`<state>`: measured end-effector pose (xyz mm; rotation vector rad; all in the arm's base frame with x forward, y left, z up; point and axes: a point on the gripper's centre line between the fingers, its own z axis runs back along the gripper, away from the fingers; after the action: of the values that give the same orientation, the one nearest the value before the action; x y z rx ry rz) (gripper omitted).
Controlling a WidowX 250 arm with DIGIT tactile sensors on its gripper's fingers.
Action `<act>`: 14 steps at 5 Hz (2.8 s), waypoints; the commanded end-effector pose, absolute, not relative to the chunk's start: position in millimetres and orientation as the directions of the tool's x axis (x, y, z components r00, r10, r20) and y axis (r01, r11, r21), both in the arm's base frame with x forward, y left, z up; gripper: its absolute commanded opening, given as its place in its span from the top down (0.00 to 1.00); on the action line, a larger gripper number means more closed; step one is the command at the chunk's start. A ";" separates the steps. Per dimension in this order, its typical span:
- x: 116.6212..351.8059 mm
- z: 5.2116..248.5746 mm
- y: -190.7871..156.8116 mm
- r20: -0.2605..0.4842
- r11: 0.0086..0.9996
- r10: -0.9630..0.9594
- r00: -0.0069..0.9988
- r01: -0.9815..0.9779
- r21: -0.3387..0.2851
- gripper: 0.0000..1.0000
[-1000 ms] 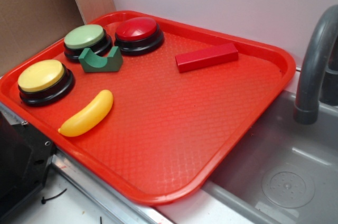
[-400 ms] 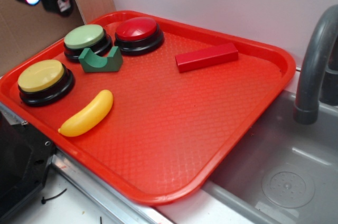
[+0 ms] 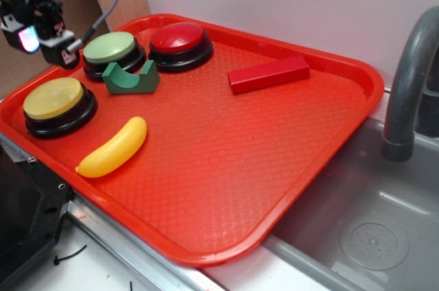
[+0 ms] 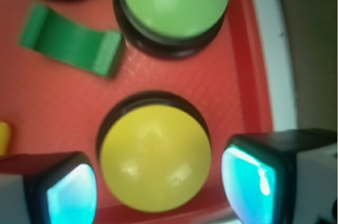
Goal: Push the yellow button.
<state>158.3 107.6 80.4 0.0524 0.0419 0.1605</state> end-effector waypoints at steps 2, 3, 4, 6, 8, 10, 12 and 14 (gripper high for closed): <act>161.9 46.7 103.2 -0.073 0.994 0.099 0.992 -0.094 0.063 0.00; 162.0 43.9 104.6 -0.080 0.994 0.091 0.993 -0.085 0.075 0.00; 164.8 54.6 108.3 -0.051 0.992 0.093 0.994 -0.088 0.089 0.00; 170.3 87.5 113.0 0.013 0.985 0.137 0.990 -0.138 0.107 0.00; 175.2 107.5 102.2 0.003 0.987 0.121 0.993 -0.121 0.106 0.00; 174.6 123.5 96.9 0.028 0.984 0.131 0.991 -0.133 0.116 0.00; 174.8 134.3 92.4 0.041 0.986 0.115 0.992 -0.119 0.116 0.00; 175.1 147.4 92.4 0.060 0.986 0.123 0.991 -0.129 0.108 0.00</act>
<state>169.5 86.6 131.9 0.0885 0.0091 0.1179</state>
